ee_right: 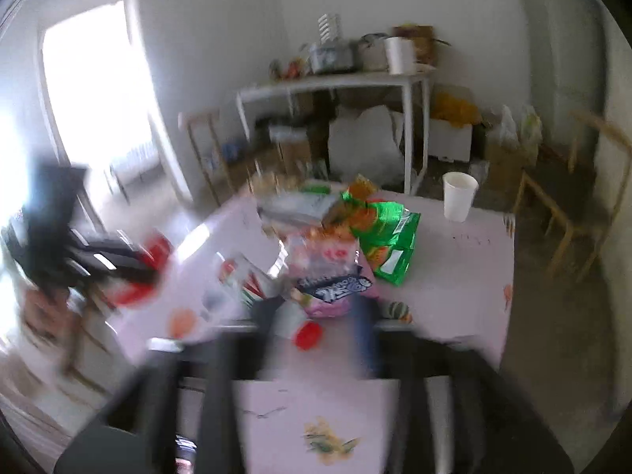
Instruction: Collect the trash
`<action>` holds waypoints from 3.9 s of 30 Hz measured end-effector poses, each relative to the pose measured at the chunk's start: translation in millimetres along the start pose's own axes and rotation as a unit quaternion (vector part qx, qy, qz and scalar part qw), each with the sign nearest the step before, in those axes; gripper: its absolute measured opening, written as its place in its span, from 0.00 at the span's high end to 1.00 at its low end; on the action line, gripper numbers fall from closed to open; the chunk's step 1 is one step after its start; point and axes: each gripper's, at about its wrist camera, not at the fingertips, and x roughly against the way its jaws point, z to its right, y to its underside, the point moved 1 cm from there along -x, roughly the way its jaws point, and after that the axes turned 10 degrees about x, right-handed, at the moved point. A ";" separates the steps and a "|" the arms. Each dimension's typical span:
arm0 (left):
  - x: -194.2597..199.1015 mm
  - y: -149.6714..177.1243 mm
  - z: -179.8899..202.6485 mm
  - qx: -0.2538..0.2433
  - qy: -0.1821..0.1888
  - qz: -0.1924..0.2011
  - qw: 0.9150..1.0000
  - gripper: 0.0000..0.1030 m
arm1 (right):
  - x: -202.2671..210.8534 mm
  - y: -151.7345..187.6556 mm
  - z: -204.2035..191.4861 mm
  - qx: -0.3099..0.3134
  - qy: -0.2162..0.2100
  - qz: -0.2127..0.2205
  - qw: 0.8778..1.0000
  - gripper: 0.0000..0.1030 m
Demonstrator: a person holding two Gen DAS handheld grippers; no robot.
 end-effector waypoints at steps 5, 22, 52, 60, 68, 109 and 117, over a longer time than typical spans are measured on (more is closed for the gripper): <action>20.1 1.2 -11.7 0.011 -0.037 0.014 0.999 0.69 | -110.9 -10.9 -45.2 0.221 0.040 -0.075 0.971 0.22; -1.7 -6.0 -92.5 0.078 -0.052 -0.003 0.996 0.69 | -249.0 -18.7 -46.3 0.384 -0.070 -0.196 0.900 0.33; 13.8 7.2 -74.6 0.067 -0.033 0.016 0.997 0.68 | -161.8 -39.5 -9.0 0.224 -0.032 -0.066 0.972 0.98; 32.5 17.7 -19.2 0.022 -0.007 0.023 0.999 0.68 | 26.1 -13.1 17.1 0.081 -0.014 0.081 0.993 0.98; 24.9 32.4 14.0 0.001 0.018 0.006 1.000 0.66 | -19.8 73.0 16.1 -0.031 -0.060 -0.040 0.997 0.38; -24.5 86.3 104.4 -0.047 0.100 -0.077 0.991 0.66 | 203.6 377.4 -27.5 -0.516 0.054 0.043 0.854 0.96; -30.2 112.0 133.3 -0.068 0.095 -0.103 0.988 0.66 | 74.7 563.3 -64.0 -0.622 0.057 -0.105 0.774 0.96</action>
